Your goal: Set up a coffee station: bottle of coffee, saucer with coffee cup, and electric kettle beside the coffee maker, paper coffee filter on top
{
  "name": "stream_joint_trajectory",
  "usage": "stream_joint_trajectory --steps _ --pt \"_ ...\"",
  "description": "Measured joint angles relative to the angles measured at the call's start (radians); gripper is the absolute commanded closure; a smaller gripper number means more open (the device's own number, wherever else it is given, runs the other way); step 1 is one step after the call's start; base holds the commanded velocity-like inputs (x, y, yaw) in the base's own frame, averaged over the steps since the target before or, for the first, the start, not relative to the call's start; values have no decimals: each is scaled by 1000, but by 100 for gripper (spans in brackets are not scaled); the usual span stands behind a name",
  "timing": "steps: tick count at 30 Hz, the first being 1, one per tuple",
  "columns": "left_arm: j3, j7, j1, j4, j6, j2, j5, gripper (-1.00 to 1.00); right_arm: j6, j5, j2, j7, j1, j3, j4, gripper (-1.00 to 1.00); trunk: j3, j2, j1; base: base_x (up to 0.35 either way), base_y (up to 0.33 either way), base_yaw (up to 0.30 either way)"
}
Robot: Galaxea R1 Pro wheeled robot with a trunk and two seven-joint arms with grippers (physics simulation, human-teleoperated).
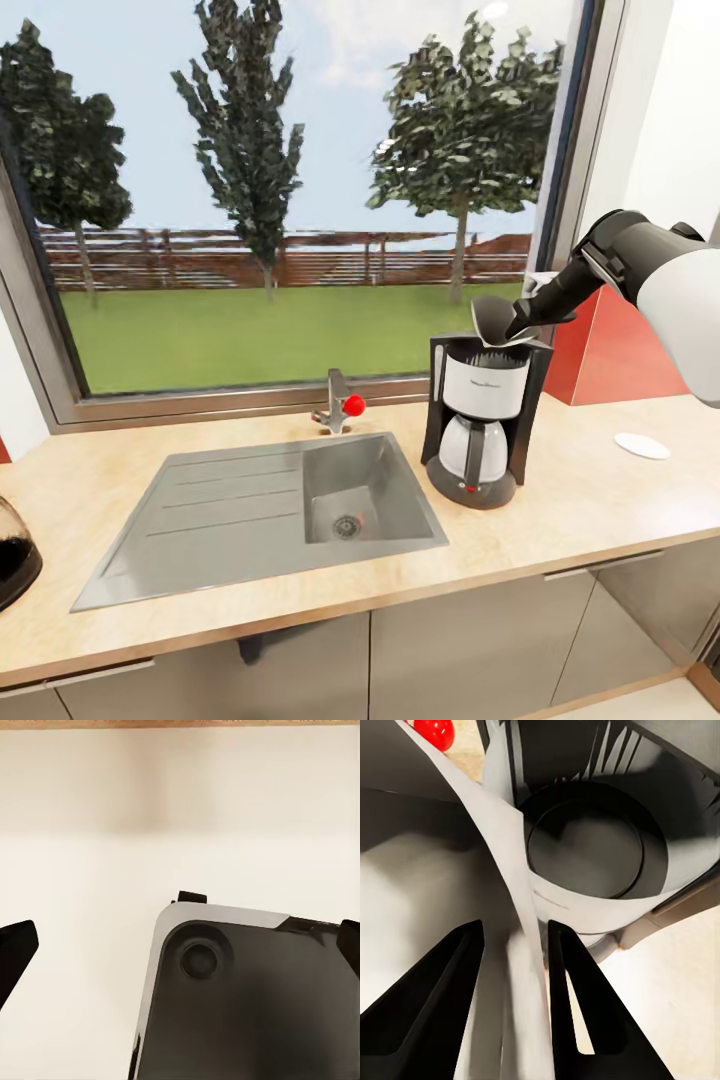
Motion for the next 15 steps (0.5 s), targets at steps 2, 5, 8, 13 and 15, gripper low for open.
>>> stream_joint_trajectory --steps 2,5,8,13,15 --pt "0 0 0 0 0 0 0 -100 0 0 0 0 0 0 0 100 0 0 0 30 -6 0" --pt "0 0 0 0 0 0 0 -100 0 0 0 0 0 0 0 100 0 0 0 80 -3 0" --pt "0 0 0 0 0 0 0 -100 0 0 0 0 0 0 1 100 0 0 0 49 -1 0" --pt "0 0 0 0 0 0 0 -100 -1 -1 0 24 0 0 2 100 0 0 0 16 0 0" --pt "1 0 0 0 0 0 0 -100 -1 1 0 57 0 13 2 100 0 0 0 4 0 0"
